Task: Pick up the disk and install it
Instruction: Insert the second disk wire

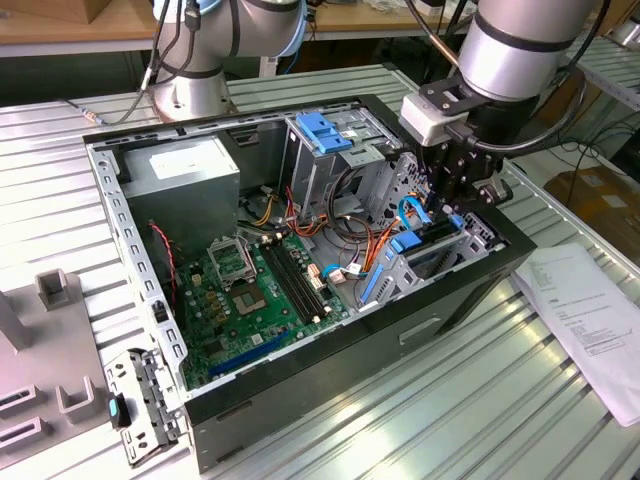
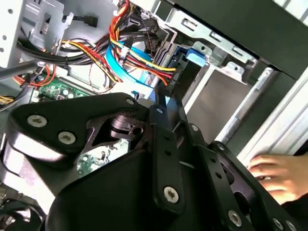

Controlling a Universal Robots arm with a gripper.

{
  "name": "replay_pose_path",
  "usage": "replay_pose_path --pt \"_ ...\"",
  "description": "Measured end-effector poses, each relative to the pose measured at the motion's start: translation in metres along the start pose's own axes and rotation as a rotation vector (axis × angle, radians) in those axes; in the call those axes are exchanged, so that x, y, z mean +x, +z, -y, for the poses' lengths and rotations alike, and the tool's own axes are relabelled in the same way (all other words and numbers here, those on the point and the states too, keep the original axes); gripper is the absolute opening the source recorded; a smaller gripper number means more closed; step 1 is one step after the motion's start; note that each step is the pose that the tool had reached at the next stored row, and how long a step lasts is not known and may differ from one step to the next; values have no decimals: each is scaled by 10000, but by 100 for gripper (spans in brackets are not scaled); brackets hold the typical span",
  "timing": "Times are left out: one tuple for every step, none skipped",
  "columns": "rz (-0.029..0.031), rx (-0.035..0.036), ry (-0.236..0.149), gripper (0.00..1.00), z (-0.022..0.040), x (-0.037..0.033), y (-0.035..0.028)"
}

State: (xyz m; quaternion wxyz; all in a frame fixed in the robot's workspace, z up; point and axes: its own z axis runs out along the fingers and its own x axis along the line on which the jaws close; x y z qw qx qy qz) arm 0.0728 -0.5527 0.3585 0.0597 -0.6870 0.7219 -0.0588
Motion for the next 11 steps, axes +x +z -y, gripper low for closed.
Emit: replay_pose_path --pt "0 0 0 24 0 0 -1" --pt "-3 0 0 11 1 0 -4" --pt "-3 0 0 11 1 0 -4" --pt "-2 0 0 11 1 -1 -4" --pt "-3 0 0 11 1 0 -6" --pt "-3 0 0 11 1 0 -7" --pt "-3 0 -1 11 2 0 -7" --pt "-4 0 0 11 2 0 -10" --pt "-4 0 0 11 2 0 -13" --pt "-4 0 0 11 2 0 -13" --pt "-3 0 0 11 2 0 -14"
